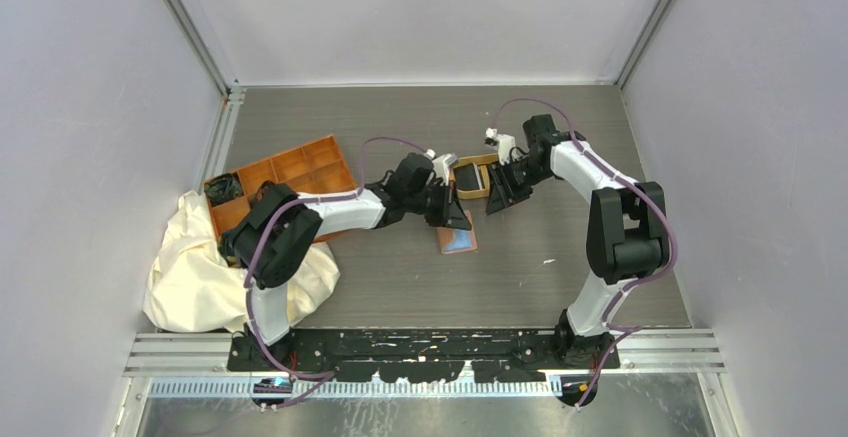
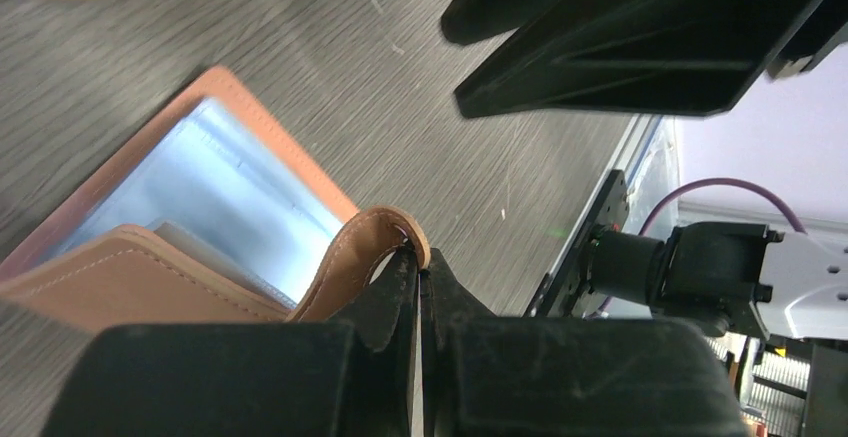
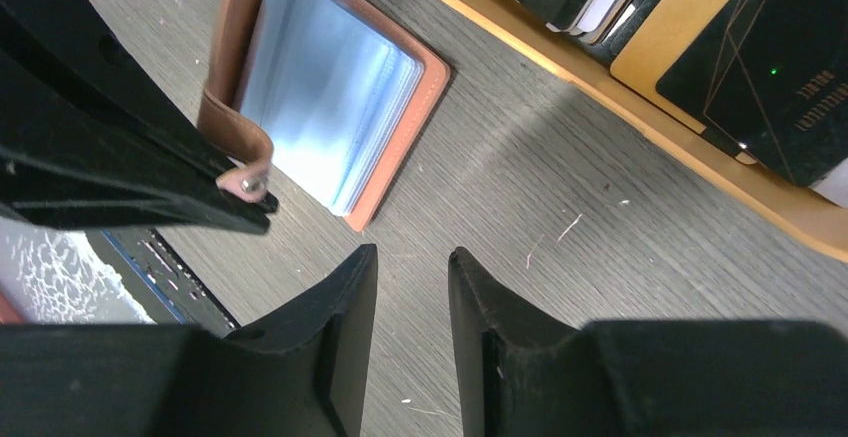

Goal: Put the credit cards into the card holder
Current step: Close the card holder at the center of the board.

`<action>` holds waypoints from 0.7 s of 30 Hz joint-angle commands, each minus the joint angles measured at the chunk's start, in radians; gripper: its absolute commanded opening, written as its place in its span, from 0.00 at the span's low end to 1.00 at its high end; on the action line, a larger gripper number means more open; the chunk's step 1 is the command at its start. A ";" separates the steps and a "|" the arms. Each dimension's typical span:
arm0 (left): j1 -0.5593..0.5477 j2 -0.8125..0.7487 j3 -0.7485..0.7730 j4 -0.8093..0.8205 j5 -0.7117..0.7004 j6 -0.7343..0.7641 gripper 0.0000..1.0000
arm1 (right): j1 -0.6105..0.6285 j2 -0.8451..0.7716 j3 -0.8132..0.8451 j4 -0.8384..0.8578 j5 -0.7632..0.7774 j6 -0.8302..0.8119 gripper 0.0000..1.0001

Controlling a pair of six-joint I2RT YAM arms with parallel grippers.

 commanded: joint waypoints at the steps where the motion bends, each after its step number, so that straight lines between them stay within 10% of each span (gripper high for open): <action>1: -0.027 0.065 0.068 0.090 0.025 -0.045 0.02 | 0.011 0.017 0.004 0.019 0.038 0.028 0.37; 10: -0.031 0.169 0.081 0.291 0.029 -0.190 0.21 | -0.001 -0.012 -0.001 0.032 0.030 0.041 0.37; 21: -0.030 -0.113 -0.027 0.306 0.014 -0.071 0.45 | -0.026 -0.238 -0.166 0.217 -0.216 -0.018 0.37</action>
